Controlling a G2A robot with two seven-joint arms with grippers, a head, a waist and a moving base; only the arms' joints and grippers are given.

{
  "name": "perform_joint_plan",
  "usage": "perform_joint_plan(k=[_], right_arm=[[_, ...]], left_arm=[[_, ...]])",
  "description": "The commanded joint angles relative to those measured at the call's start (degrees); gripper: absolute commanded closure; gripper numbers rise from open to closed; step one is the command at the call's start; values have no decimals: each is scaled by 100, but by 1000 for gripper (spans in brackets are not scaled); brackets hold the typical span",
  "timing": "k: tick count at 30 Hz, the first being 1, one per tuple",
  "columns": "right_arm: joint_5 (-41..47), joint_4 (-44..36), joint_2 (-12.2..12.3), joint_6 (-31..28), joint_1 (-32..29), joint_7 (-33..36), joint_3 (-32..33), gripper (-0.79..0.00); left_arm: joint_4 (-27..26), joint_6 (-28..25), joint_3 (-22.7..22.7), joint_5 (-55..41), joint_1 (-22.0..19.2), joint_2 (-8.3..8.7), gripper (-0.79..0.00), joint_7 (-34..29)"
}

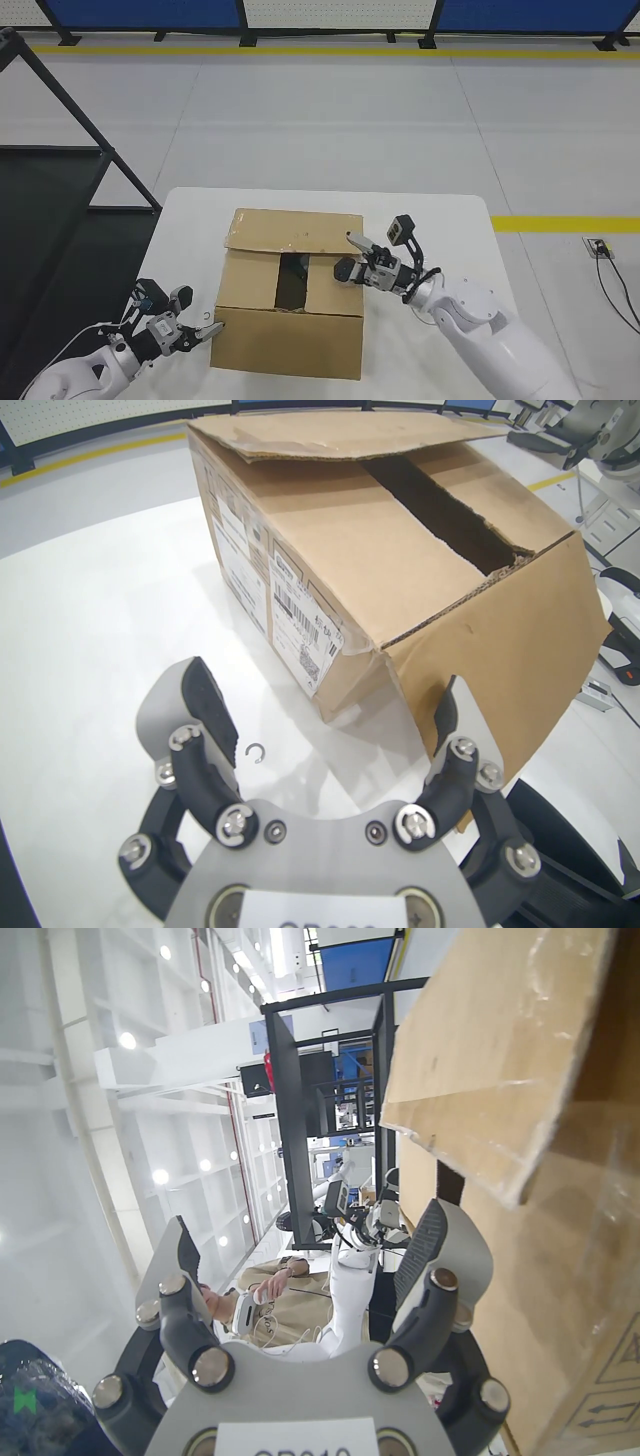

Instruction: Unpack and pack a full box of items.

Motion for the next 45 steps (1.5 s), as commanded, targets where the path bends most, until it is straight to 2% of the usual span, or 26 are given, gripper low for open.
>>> perform_joint_plan(k=[1, 7, 15, 21, 24, 37, 41, 45], right_arm=[[-21, 16, -25, 119, 25, 2, -9, -785], [-28, 49, -74, 39, -40, -41, 115, -785], [-412, -59, -178, -16, -99, -885, 166, -785], [-403, -203, -293, -503, -125, -1442, 271, -785], [-717, -222, -372, -855, -91, -2167, 292, -785], [-743, -219, -382, -861, -81, -2209, 277, -785], [-785, -218, -461, -611, -22, -2666, 225, -785], [-902, 85, -638, -502, 298, -3280, 49, -785]], left_arm=[[0, 0, 0, 0, 0, 0, -785, 0], [0, 0, 0, 0, 0, 0, -785, 0], [0, 0, 0, 0, 0, 0, -785, 0], [0, 0, 0, 0, 0, 0, -785, 0], [0, 0, 0, 0, 0, 0, -785, 0], [0, 0, 0, 0, 0, 0, -785, 0], [0, 0, 0, 0, 0, 0, -785, 0], [0, 0, 0, 0, 0, 0, -785, 0]])
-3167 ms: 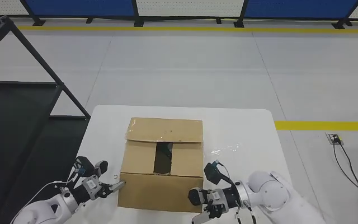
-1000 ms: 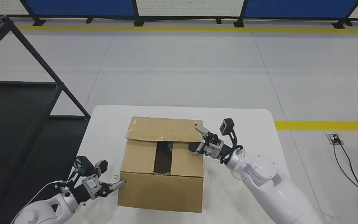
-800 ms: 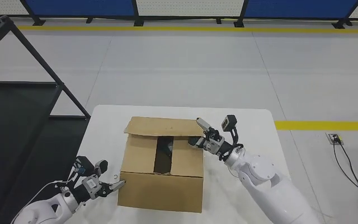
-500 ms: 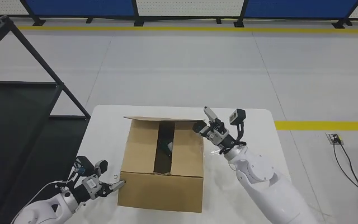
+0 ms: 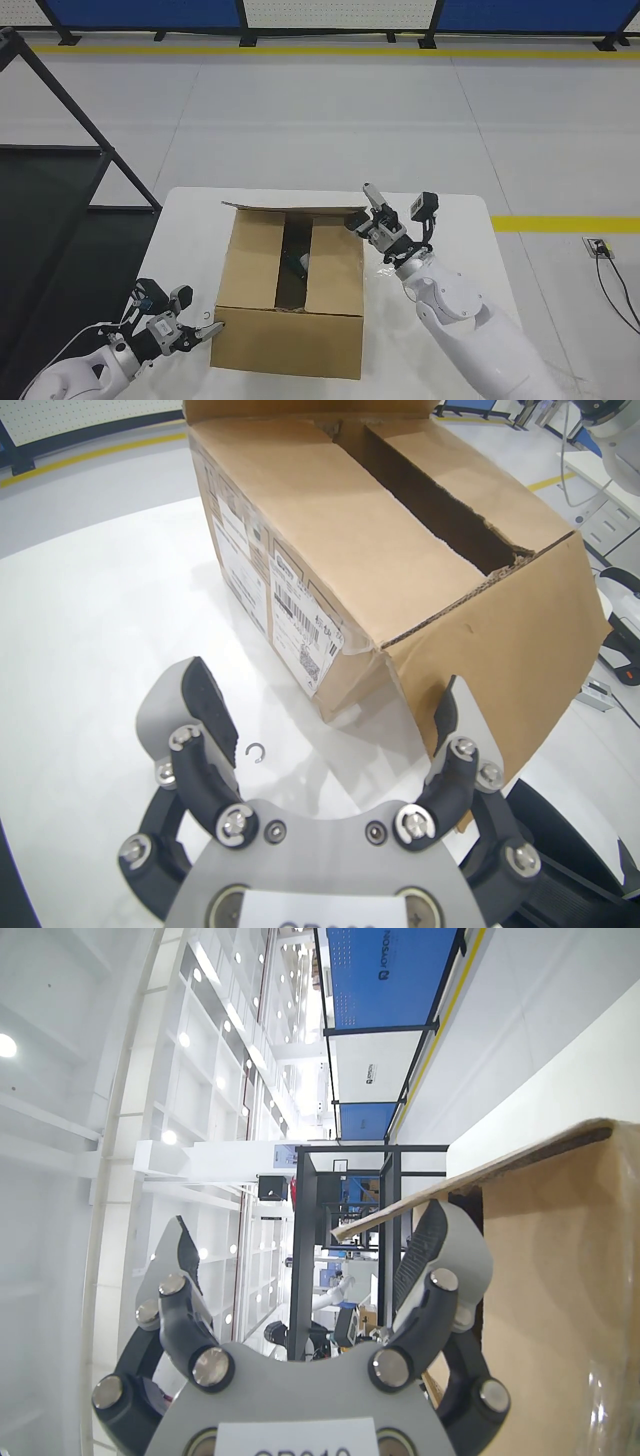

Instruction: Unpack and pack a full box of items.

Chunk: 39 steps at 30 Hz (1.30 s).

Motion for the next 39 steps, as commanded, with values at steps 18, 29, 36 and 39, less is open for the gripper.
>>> perform_joint_plan(k=[18, 29, 36, 39], right_arm=[[-98, 1661, -826, 95, 1402, -1121, -841, -785], [-125, 1616, -838, 147, 1369, -1107, -823, -785], [-244, 2011, -1069, 724, 1689, -1603, -841, -785], [-336, 2275, -1216, 1021, 1890, -1735, -967, -785]], left_arm=[[0, 0, 0, 0, 0, 0, -785, 0], [0, 0, 0, 0, 0, 0, -785, 0], [-60, 113, 35, 48, 46, -1, -785, 69], [-94, 166, 58, 99, 85, 6, -785, 150]])
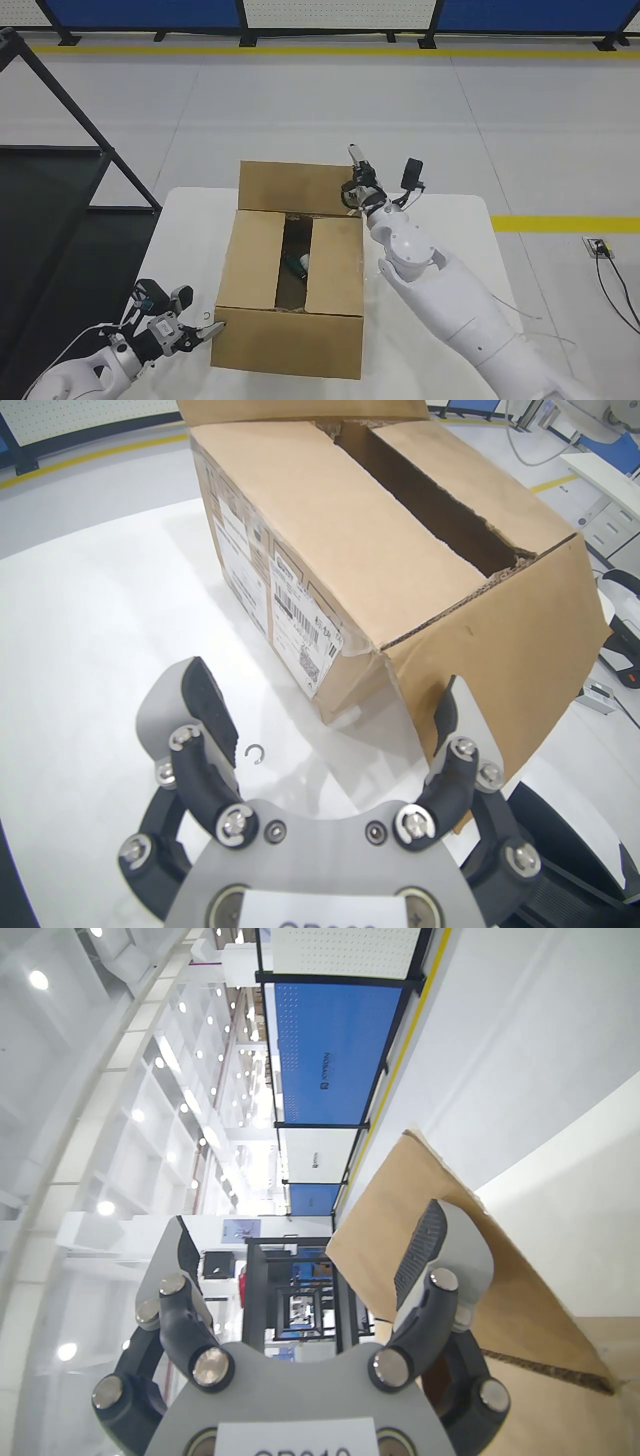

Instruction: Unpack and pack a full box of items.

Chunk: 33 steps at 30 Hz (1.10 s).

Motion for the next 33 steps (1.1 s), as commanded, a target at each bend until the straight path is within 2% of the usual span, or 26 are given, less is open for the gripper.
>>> perform_joint_plan(k=[1, 7, 13, 22, 33], right_arm=[[-37, 194, -88, 148, 116, -24, -66, -785], [-55, 802, -344, 598, 427, 328, -234, -785], [-113, 1212, -551, 806, 601, 576, -304, -785], [-244, 1664, -798, 1032, 691, 489, -281, -785], [-263, 2072, -1011, 1006, 726, 609, -91, -785]], left_arm=[[-11, 21, 13, 29, 20, 6, -785, 48], [-22, 40, 39, 49, 59, 27, -785, 119], [-27, 51, 25, 62, 98, 53, -785, 155], [-7, 82, 33, 27, 127, 88, -785, 164], [-20, 127, 40, 32, 192, 126, -785, 217]])
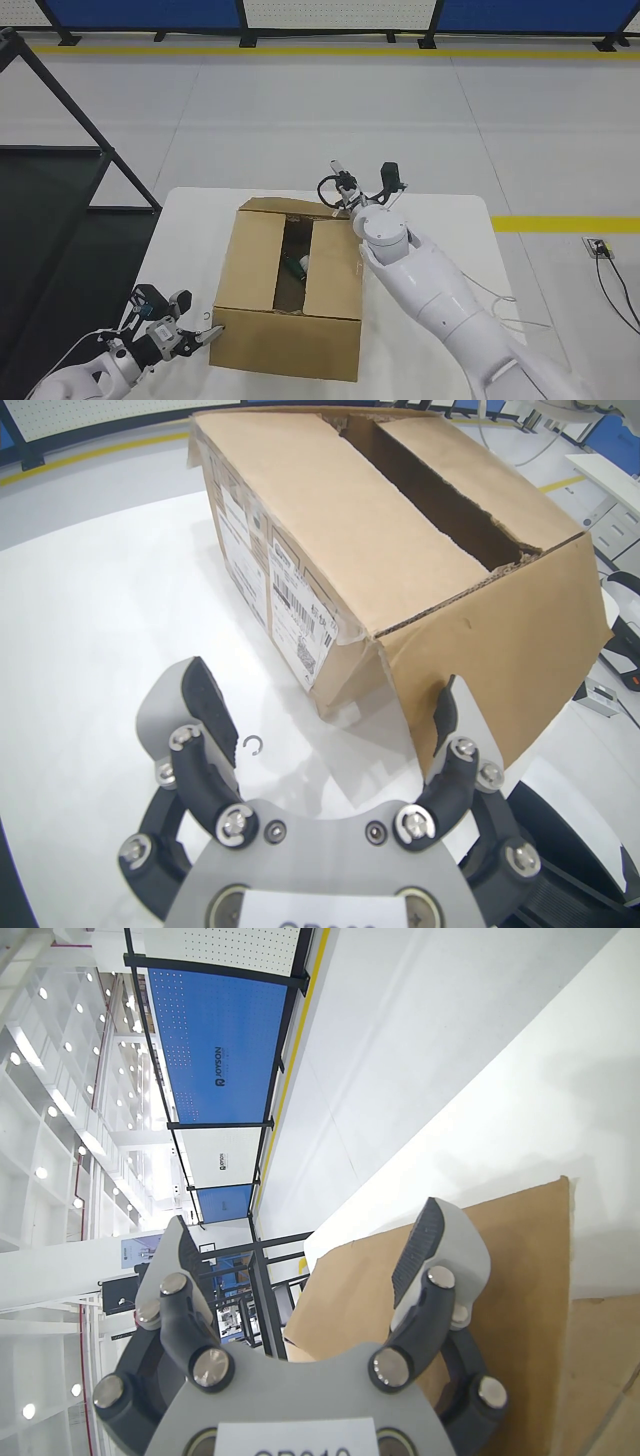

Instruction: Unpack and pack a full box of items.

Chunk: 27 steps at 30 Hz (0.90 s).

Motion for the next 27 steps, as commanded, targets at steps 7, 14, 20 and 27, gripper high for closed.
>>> perform_joint_plan(k=[7, 14, 20, 27], right_arm=[[13, 118, -91, -328, -40, 220, 210, -785], [-16, -172, -42, -1303, -283, 581, 563, -785], [-122, -838, 148, -1820, -653, 2165, 887, -785], [-628, -1805, 453, -1519, -1113, 4065, 1203, -785]], left_arm=[[-25, -23, -8, -37, 65, 27, -785, 48], [-81, -4, -8, 3, 101, 50, -785, 83], [-185, -145, -49, -192, 148, 78, -785, 56], [-249, -228, -105, -438, 195, 116, -785, -102]])
